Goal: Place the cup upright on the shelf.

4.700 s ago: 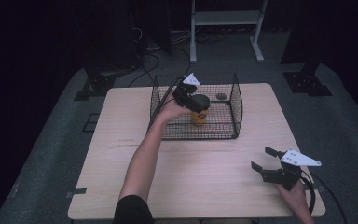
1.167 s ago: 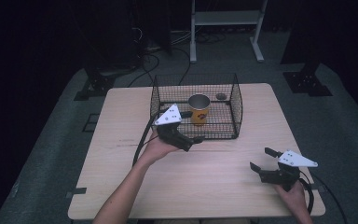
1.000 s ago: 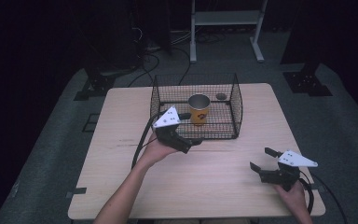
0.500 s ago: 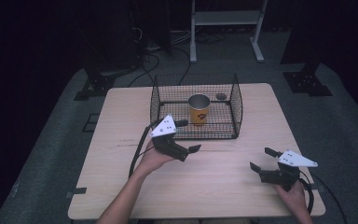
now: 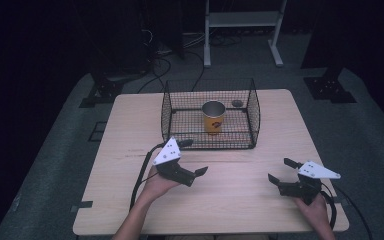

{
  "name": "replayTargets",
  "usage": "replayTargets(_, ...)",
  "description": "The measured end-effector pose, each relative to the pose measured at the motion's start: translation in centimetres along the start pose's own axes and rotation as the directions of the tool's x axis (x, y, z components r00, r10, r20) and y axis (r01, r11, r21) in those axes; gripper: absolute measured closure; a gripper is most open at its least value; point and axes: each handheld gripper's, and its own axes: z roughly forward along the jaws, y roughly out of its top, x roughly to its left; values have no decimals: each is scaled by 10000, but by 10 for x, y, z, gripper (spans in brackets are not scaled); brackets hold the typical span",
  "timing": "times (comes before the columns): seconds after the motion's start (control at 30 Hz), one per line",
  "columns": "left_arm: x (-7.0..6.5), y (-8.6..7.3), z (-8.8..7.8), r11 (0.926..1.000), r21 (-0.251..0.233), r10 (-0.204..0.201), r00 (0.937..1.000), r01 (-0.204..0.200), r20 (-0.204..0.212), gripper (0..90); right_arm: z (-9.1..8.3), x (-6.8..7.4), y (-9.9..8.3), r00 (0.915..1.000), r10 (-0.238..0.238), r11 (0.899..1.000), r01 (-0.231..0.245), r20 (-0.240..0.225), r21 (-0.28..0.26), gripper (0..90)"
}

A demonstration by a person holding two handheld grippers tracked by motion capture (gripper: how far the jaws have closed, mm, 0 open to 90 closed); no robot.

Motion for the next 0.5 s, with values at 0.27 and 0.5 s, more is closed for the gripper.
replayTargets(0.27, -18, -16, -12, 9996, -205, -197, 9998, 196, -74, 9, 0, 0, 0, 10000, -8, 10000, 8, -10, -5, 131)
replayTargets(0.5, -33, -30, -26, 10000, -50, -69, 9991, 67, -422, 9, 0, 0, 0, 10000, -34, 10000, 34, -34, -19, 131)
